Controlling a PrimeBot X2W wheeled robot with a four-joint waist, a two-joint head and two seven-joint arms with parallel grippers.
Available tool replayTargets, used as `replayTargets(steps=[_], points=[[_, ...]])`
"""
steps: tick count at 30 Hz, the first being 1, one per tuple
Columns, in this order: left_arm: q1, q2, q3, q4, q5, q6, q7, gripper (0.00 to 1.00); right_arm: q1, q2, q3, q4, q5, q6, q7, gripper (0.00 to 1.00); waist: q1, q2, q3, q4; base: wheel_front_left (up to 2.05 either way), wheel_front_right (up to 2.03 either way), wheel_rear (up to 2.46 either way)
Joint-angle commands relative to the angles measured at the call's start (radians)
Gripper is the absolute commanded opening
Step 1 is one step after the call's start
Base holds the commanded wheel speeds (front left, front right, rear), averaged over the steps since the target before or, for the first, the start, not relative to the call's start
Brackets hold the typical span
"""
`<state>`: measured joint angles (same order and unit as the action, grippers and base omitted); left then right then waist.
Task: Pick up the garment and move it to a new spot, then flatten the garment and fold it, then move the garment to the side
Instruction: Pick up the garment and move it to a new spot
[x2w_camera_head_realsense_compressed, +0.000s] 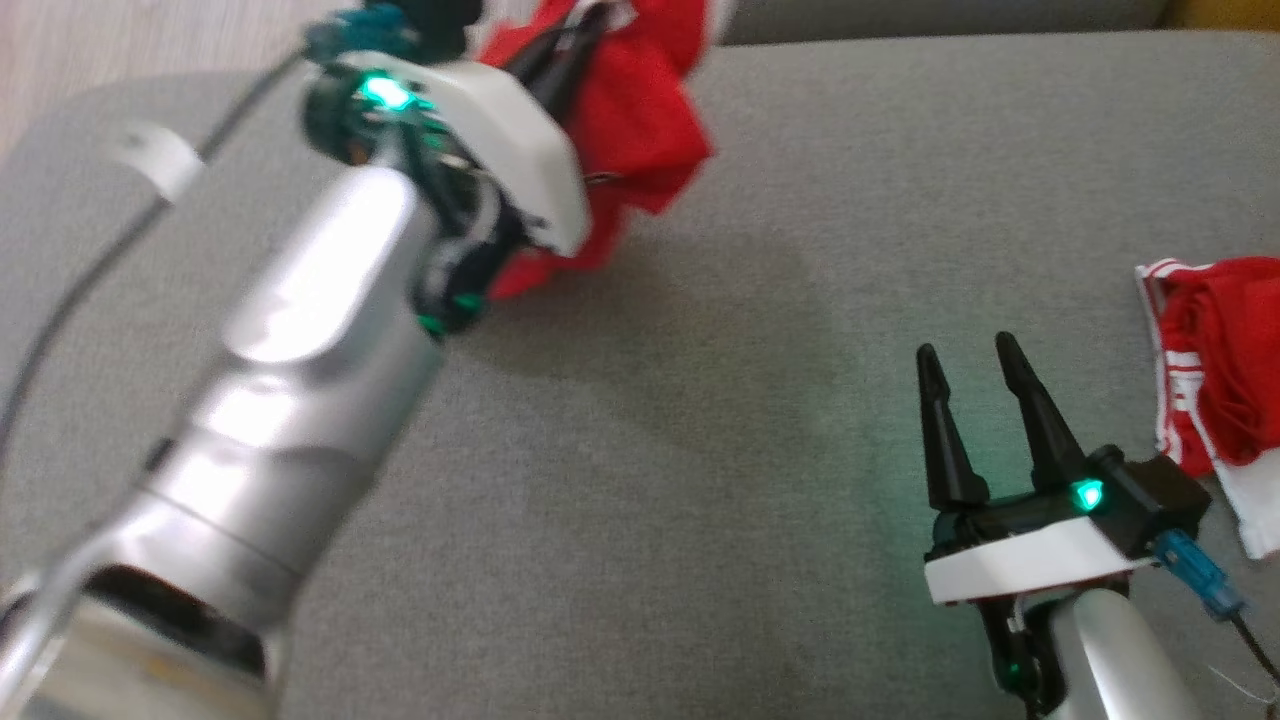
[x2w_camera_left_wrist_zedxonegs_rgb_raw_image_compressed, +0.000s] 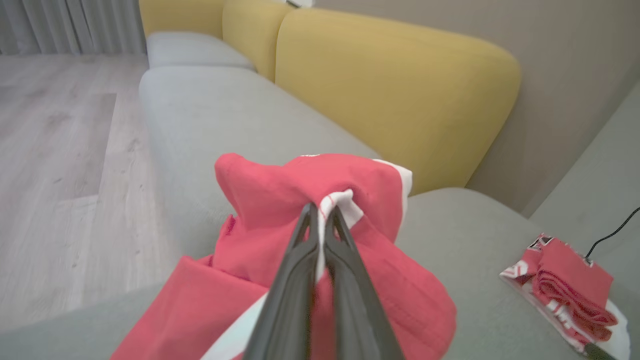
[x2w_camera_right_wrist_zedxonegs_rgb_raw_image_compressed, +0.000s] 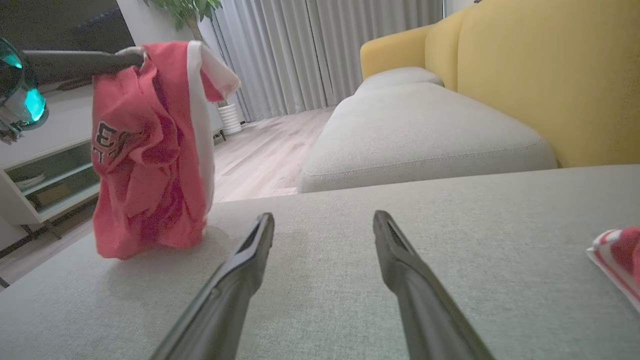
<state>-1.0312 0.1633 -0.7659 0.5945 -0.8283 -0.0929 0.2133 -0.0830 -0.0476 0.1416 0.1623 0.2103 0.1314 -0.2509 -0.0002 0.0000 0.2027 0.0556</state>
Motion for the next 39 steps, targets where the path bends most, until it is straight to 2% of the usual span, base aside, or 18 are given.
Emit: replayTargets(steps=[1, 5, 9, 12, 13, 15, 16, 17, 18, 24, 28, 31, 33, 39], points=[[-0.014, -0.004, 0.034, -0.053, 0.017, 0.027, -0.037, 0.0, -0.003, -0.003, 0.009, -0.036, 0.005, -0.001, -0.011, 1.0, 0.0002, 0.0, -0.02, -0.015, 0.0, 0.0, 0.0], [0.036, -0.058, 0.019, -0.098, 0.074, 0.128, -0.152, 0.0, 0.002, -0.003, -0.014, -0.044, 0.007, -0.001, -0.011, 1.0, 0.0002, 0.0, -0.034, -0.036, 0.0, 0.0, 0.0], [0.11, -0.093, -0.029, -0.107, 0.12, 0.209, -0.242, 0.0, 0.009, -0.003, -0.02, -0.045, 0.012, -0.001, -0.011, 1.0, 0.0002, 0.0, -0.047, -0.06, 0.0, 0.0, 0.0], [0.171, -0.106, -0.078, -0.101, 0.143, 0.259, -0.299, 0.0, 0.018, -0.003, -0.024, -0.044, 0.018, -0.001, -0.011, 1.0, 0.0002, 0.0, -0.058, -0.074, 0.0, 0.0, 0.0], [0.171, -0.106, -0.078, -0.101, 0.143, 0.259, -0.299, 0.0, 0.018, -0.003, -0.024, -0.044, 0.018, -0.001, -0.011, 1.0, 0.0002, 0.0, -0.058, -0.074, 0.0, 0.0, 0.0], [0.206, -0.11, -0.127, -0.091, 0.166, 0.288, -0.328, 0.0, 0.023, -0.003, -0.025, -0.044, 0.022, -0.001, -0.011, 1.0, 0.0002, 0.0, -0.063, -0.08, 0.0, 0.0, 0.0], [0.221, -0.111, -0.157, -0.085, 0.179, 0.299, -0.336, 0.29, 0.025, -0.003, -0.024, -0.043, 0.024, -0.001, -0.011, 1.0, 0.0002, 0.0, -0.065, -0.082, 0.0, 0.0, 0.0], [0.235, -0.112, -0.188, -0.082, 0.19, 0.31, -0.339, 0.84, 0.026, -0.003, -0.024, -0.043, 0.025, -0.001, -0.011, 1.0, 0.0002, 0.0, -0.067, -0.084, 0.0, 0.0, 0.0], [0.248, -0.112, -0.218, -0.088, 0.191, 0.317, -0.341, 1.0, 0.027, -0.003, -0.023, -0.042, 0.026, -0.001, -0.011, 1.0, 0.0002, 0.0, -0.068, -0.085, 0.0, 0.0, 0.0], [0.294, -0.113, -0.37, -0.126, 0.156, 0.327, -0.305, 1.0, 0.03, -0.003, -0.018, -0.042, 0.034, -0.001, -0.011, 1.0, 0.0002, 0.0, -0.073, -0.079, 0.0, 0.0, 0.0], [0.285, -0.113, -0.393, -0.128, 0.13, 0.332, -0.313, 1.0, 0.032, -0.003, -0.017, -0.043, 0.038, -0.001, -0.011, 1.0, 0.0002, 0.0, -0.076, -0.066, 0.0, 0.0, 0.0], [0.265, -0.109, -0.352, -0.107, 0.117, 0.349, -0.354, 1.0, 0.035, -0.003, -0.018, -0.045, 0.04, -0.001, -0.011, 1.0, 0.0002, 0.0, -0.079, -0.054, 0.0, 0.0, 0.0], [0.255, -0.086, -0.309, -0.097, 0.106, 0.361, -0.393, 1.0, 0.037, -0.003, -0.022, -0.048, 0.039, -0.001, -0.011, 1.0, 0.0002, 0.0, -0.079, -0.044, 0.0, 0.0, 0.0], [0.284, 0.046, -0.168, -0.135, 0.092, 0.4, -0.465, 1.0, 0.046, -0.003, -0.032, -0.056, 0.027, -0.001, -0.011, 1.0, 0.0002, 0.0, -0.084, -0.011, 0.0, 0.0, 0.0]])
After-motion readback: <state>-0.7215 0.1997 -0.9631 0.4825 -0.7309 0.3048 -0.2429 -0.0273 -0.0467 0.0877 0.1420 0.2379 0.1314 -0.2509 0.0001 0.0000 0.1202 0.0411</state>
